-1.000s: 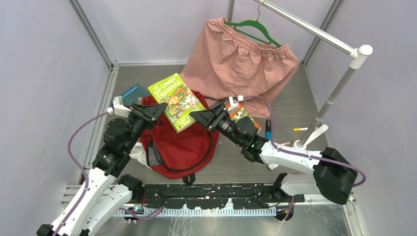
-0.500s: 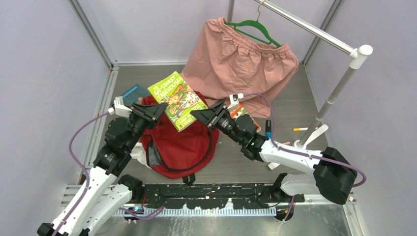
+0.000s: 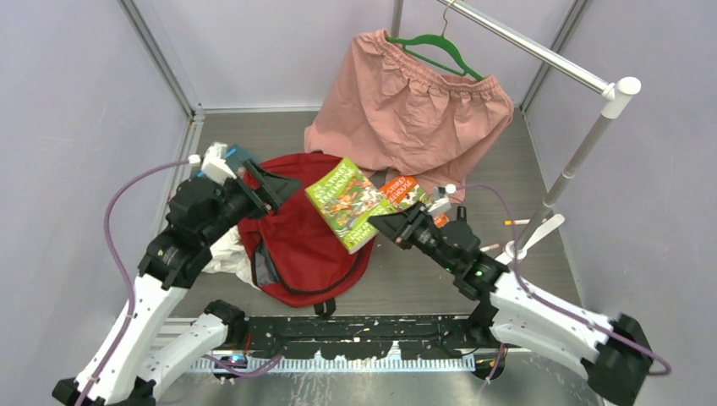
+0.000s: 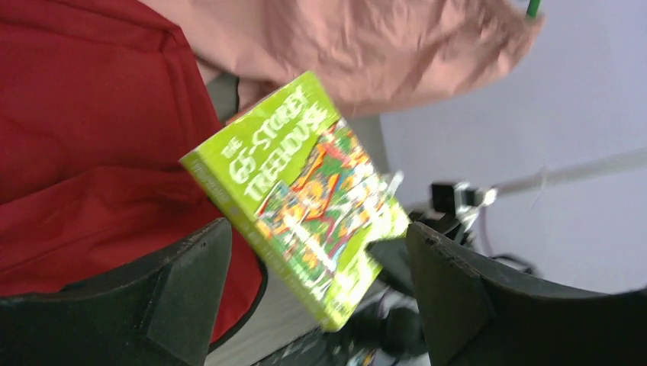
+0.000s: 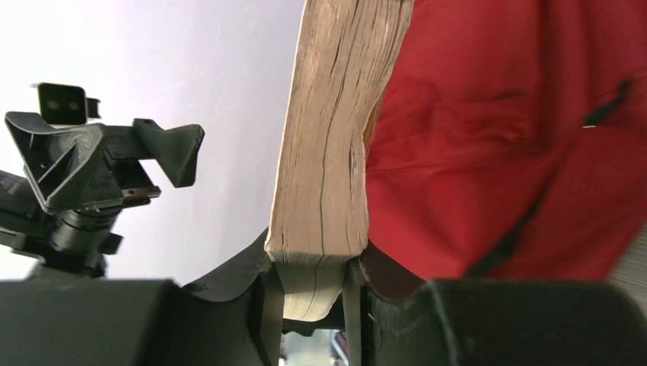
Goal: Pack the student bag
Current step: Pick up the book from the center of the board, then place the book in the student bag.
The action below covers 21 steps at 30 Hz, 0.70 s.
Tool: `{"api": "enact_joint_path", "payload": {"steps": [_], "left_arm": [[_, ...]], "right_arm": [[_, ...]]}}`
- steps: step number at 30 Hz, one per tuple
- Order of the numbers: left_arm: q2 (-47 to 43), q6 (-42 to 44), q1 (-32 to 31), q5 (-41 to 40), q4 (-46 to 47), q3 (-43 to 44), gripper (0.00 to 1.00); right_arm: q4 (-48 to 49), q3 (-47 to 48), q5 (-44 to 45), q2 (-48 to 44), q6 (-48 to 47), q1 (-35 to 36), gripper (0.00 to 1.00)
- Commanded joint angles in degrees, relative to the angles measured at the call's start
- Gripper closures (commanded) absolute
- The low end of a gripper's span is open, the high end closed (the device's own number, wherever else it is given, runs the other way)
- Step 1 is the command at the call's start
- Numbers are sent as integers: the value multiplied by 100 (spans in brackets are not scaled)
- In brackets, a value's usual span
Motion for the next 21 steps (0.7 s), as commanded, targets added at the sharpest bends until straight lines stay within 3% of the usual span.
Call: {"api": "enact_joint_path", "payload": {"steps": [1,2,4,10,13,17,21], "left_arm": [[610,1456,-229,1235,-1170,349,16],[658,1552,-390,1136,-1154,298,16],[827,1783,-722,840,-1251,261,16],[1665,2373,-1746,298,-1594,552,21],[2133,2469,-2516,-245,-1593,759,21],[2724,2441,-3723,-1865,-1808,1022,23],[3054,2531,-4273,-2438,-1323,858,23]], "right_arm": [[-2333,540,738,-1698,-766,-118,99],[-3349,786,968,-1903,-975,-203,99],[-4402,1306,1031,-2126,-1361,-485,99],[-6434,2804,1325,-1737,-2407,-687,99],[-6561,2919,1505,-1751,-2592,-685,99],[-6468,2864,1546,-1878,-2558,-692,99],[-6413,2765,1537,-1957,-2454,-684,99]]}}
